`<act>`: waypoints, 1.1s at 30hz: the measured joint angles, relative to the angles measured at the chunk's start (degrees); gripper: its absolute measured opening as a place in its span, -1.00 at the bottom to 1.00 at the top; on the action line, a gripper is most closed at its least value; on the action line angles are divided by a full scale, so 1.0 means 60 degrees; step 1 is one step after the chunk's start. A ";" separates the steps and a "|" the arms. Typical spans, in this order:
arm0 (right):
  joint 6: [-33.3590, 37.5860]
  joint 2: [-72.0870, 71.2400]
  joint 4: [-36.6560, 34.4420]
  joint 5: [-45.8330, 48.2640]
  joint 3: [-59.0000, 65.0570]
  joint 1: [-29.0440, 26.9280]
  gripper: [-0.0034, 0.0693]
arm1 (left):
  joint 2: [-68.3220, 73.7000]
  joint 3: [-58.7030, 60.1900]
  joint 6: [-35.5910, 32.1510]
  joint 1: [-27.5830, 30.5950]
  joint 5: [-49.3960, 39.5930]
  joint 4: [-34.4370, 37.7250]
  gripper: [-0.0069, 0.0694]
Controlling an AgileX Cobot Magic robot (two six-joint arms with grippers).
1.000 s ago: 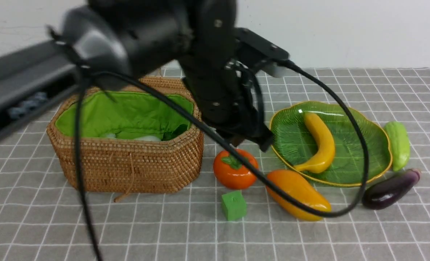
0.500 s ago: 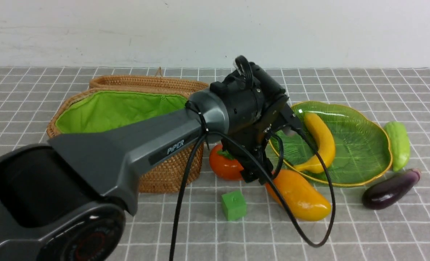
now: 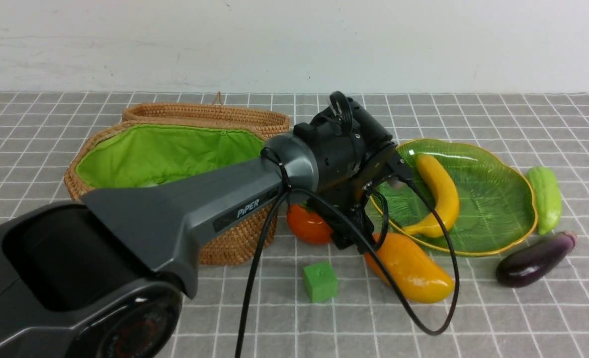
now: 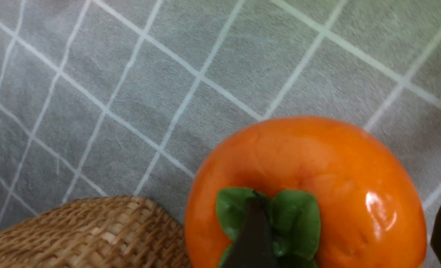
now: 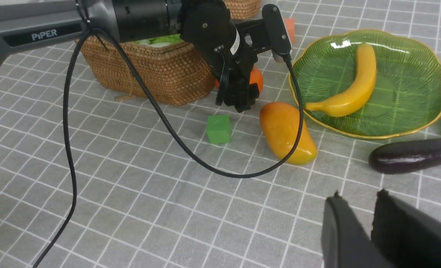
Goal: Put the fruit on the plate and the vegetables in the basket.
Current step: Grab a tomato with your left arm and place it on the plate on the right.
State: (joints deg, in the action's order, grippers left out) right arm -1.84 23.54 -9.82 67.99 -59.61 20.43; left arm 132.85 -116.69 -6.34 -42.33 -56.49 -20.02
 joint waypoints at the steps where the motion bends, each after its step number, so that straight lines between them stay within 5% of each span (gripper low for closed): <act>1: 0.0000 0.0000 0.0000 0.0069 0.0000 0.0000 -0.51 | 0.0003 0.0000 0.0167 0.0000 0.0027 -0.0089 0.74; 14: 0.0050 0.0000 0.0000 0.0298 0.0000 0.0000 -0.51 | 0.0233 0.0009 0.0733 -0.0037 0.0337 -0.0866 0.83; 20: 0.0050 0.0000 0.0000 0.0326 0.0000 0.0000 -0.51 | 0.0293 0.0009 0.0762 -0.0037 0.0455 -0.1121 0.46; 25: 0.0050 0.0000 0.0037 0.0329 0.0000 0.0000 -0.51 | 0.0283 -0.0075 0.0946 -0.0037 0.0414 -0.1213 0.47; 33: -0.0604 0.0000 0.1212 0.0120 0.0000 0.0000 -0.51 | -0.0192 -0.1911 0.1166 -0.0158 0.0553 0.0785 0.47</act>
State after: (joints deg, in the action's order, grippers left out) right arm -5.46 23.54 -2.55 68.71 -59.61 20.43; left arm 131.70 -128.16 0.65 -43.27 -53.17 -15.31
